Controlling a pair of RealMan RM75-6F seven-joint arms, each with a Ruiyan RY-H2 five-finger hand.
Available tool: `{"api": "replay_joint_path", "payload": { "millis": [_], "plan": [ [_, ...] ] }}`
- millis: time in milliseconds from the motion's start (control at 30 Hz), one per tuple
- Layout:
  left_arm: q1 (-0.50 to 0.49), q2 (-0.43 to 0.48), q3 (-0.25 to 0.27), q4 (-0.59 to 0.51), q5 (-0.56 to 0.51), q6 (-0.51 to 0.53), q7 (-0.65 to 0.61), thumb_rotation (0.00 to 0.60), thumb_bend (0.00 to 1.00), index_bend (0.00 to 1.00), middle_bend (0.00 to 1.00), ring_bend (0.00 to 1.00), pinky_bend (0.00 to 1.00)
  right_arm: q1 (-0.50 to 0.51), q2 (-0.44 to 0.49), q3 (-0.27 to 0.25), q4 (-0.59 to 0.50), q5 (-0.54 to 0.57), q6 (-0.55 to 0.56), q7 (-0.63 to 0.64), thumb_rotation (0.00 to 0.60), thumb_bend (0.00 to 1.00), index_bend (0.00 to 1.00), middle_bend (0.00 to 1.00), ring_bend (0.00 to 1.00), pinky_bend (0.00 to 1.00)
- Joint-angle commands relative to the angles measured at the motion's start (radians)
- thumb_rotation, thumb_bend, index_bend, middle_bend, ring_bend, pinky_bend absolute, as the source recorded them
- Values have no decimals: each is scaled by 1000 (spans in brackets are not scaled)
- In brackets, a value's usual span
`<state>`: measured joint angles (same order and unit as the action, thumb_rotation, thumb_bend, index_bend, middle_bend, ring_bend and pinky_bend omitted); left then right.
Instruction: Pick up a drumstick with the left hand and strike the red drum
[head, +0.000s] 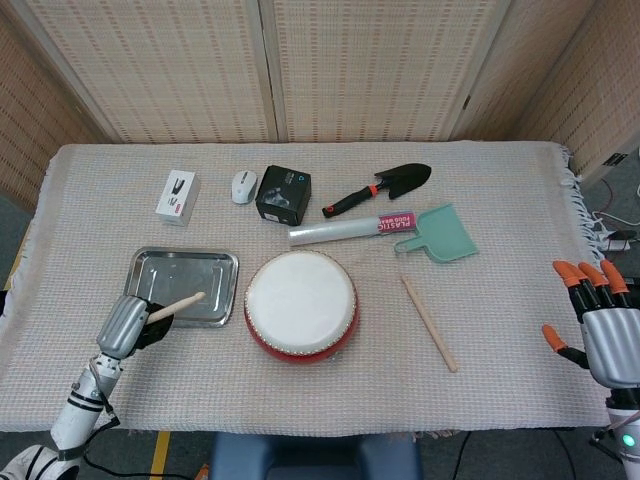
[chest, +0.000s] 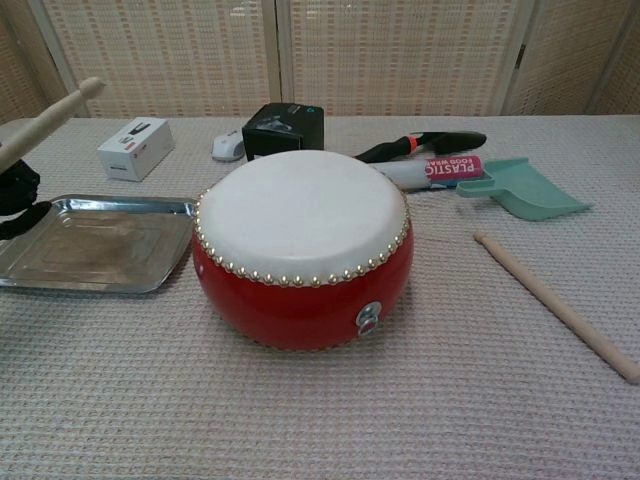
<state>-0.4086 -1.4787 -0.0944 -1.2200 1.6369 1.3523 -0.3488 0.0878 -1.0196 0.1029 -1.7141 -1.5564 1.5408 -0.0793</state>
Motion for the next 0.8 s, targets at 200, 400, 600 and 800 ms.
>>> {"api": "replay_joint_path", "payload": {
  "millis": [200, 400, 600, 800],
  "plan": [
    [-186, 5, -76, -85, -40, -209, 526, 600, 600, 1000, 1000, 1000, 1000, 9, -1, 2, 25, 3, -10, 34, 600, 247, 91, 132, 0, 33],
    [-225, -22, -89, -113, -115, -282, 644, 600, 600, 1000, 1000, 1000, 1000, 13, -6, 1, 50, 7, -17, 65, 600, 247, 91, 132, 0, 33],
    [-252, -12, -72, -152, -177, -356, 800, 600, 600, 1000, 1000, 1000, 1000, 17, -11, 0, 69, 10, -25, 89, 600, 247, 91, 132, 0, 33],
    [-239, 4, -100, -247, -237, -309, 836, 600, 600, 1000, 1000, 1000, 1000, 16, -15, -2, 83, 10, -22, 106, 600, 247, 91, 132, 0, 34]
  ]
}}
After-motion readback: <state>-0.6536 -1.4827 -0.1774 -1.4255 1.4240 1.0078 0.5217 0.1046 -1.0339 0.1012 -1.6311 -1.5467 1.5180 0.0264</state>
